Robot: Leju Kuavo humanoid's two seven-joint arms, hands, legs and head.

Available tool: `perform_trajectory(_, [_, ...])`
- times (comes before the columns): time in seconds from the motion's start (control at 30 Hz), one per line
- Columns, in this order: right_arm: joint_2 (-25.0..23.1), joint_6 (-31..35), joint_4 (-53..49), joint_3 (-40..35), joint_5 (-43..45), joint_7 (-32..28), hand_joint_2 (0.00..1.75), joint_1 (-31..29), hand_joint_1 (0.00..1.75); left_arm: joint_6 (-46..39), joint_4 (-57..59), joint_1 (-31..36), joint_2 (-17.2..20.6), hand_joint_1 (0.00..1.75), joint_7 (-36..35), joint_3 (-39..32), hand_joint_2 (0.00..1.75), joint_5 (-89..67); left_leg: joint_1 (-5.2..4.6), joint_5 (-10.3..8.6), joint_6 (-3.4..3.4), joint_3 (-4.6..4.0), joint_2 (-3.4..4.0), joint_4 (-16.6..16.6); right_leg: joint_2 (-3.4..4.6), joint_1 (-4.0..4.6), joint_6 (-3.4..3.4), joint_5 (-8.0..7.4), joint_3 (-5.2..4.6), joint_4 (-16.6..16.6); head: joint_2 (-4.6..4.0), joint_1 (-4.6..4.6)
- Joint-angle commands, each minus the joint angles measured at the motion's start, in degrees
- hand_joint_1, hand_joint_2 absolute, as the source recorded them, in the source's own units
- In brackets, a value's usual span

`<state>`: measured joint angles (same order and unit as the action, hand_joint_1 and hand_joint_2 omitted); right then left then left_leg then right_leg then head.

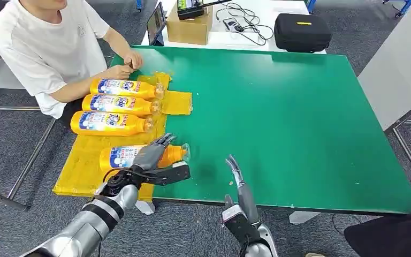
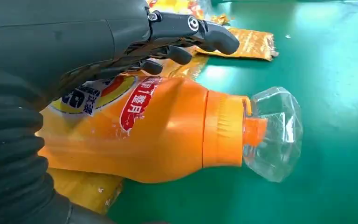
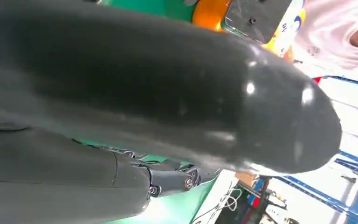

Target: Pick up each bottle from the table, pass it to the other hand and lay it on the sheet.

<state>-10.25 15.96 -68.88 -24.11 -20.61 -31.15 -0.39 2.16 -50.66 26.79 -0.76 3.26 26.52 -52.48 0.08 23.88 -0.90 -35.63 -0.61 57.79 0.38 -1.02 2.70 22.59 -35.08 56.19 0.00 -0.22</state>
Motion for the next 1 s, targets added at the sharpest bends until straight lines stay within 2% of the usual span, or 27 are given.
perform_trajectory(0.03, [0.08, -0.18, 4.78, 2.73, 0.25, -0.51, 0.0, -2.34, 0.0, -4.21, -2.69, -0.82, 0.09, 0.0, 2.23, 4.65, 1.75, 4.97, 0.05, 0.11, 0.05, 0.29, 0.01, -0.03, -0.06, 0.07, -0.12, 0.11, 0.31, -0.06, 0.0, 0.0])
perform_trajectory(0.13, [-0.42, 1.43, 3.96, 2.63, 1.72, -2.53, 0.0, -1.06, 0.0, -5.92, -14.44, -7.04, -0.08, 0.0, 6.13, 1.82, 1.75, 14.64, 0.03, 0.13, 0.04, 0.28, 0.12, -0.06, 0.05, 0.05, -0.1, 0.1, 0.28, -0.08, 0.0, 0.02])
perform_trajectory(0.23, [-0.23, 4.92, -0.13, 2.44, 4.64, -3.86, 0.0, 2.04, 0.0, -12.74, -25.03, -12.97, -2.73, 0.0, 7.1, -0.36, 1.75, 23.12, 0.02, 0.12, 0.03, 0.16, 0.1, -0.03, 0.01, 0.03, -0.07, 0.1, 0.14, -0.04, 0.0, 0.0])
perform_trajectory(0.27, [0.0, 7.38, -2.69, 2.26, 5.42, -6.32, 0.0, 3.29, 0.0, -15.85, -27.16, -13.17, -3.32, 0.0, 8.06, 0.2, 1.75, 24.85, 0.05, 0.25, 0.05, 0.33, 0.1, -0.01, -0.02, 0.08, -0.12, 0.23, 0.33, -0.04, 0.0, 0.0])
perform_trajectory(0.33, [0.67, 7.87, -3.99, 1.33, 5.82, -6.05, 0.0, 3.59, 0.0, -16.49, -27.42, -12.06, -2.88, 0.0, 7.03, 1.57, 1.75, 25.7, 0.07, 0.28, 0.05, 0.25, -0.05, 0.07, -0.16, 0.09, -0.1, 0.29, 0.3, 0.02, 0.0, 0.0])
perform_trajectory(0.4, [0.28, 10.12, -5.63, 1.49, 6.96, -7.99, 0.0, 3.85, 0.0, -22.7, -28.04, -11.39, -4.96, 0.0, 11.8, -0.52, 1.75, 29.54, 0.06, 0.3, 0.06, 0.24, -0.05, 0.09, -0.16, 0.09, -0.1, 0.31, 0.28, 0.04, 0.0, 0.04])
perform_trajectory(0.43, [0.43, 10.64, -6.06, 1.2, 6.83, -8.31, 0.0, 3.8, 0.0, -23.56, -28.51, -11.02, -5.2, 0.0, 12.8, -0.79, 1.75, 30.69, 0.02, 0.14, 0.03, -0.01, 0.0, 0.03, -0.06, 0.03, -0.05, 0.14, 0.01, 0.0, 0.0, 0.02])
perform_trajectory(0.57, [1.57, 12.8, -4.87, -0.1, 6.21, -7.54, 0.0, 3.54, 0.0, -26.64, -34.39, -13.66, -5.34, 0.0, 17.23, -2.16, 1.75, 38.36, 0.05, 0.17, 0.07, -0.04, 0.03, 0.03, -0.04, 0.06, -0.05, 0.11, -0.02, -0.03, 0.0, 0.0])
perform_trajectory(0.73, [2.63, 13.05, -6.4, -1.07, 7.68, -8.85, 0.0, 4.3, 0.0, -25.58, -38.4, -18.05, -5.18, 0.0, 19.28, -1.96, 1.75, 45.25, 0.04, 0.25, 0.09, 0.18, 0.16, -0.01, 0.04, 0.06, -0.09, 0.16, 0.15, -0.05, 0.0, -0.02])
perform_trajectory(0.83, [3.64, 15.63, -13.69, -2.3, 12.22, -8.85, 0.0, 7.03, 0.0, -22.82, -42.9, -25.47, -5.58, 0.0, 21.34, -0.65, 1.75, 53.9, 0.0, 0.27, 0.06, 0.19, 0.17, -0.03, 0.09, 0.02, -0.06, 0.17, 0.13, -0.05, 0.0, 0.0])
perform_trajectory(0.97, [3.68, 16.2, -14.42, -2.55, 12.08, -8.85, 0.0, 7.26, 0.0, -23.28, -43.3, -26.39, -5.46, 0.0, 22.16, -0.33, 1.75, 54.14, 0.04, 0.35, 0.08, 0.28, 0.14, -0.03, 0.04, 0.06, -0.08, 0.24, 0.26, -0.08, 0.0, 0.0])
perform_trajectory(1.0, [3.64, 17.71, -17.66, -2.79, 13.5, -8.85, 0.0, 7.73, 0.0, -23.63, -43.6, -27.78, -6.19, 0.0, 22.68, -0.72, 1.75, 55.45, 0.03, 0.3, 0.05, 0.09, 0.12, 0.0, 0.01, 0.05, -0.05, 0.17, 0.05, -0.05, 0.0, 0.0])
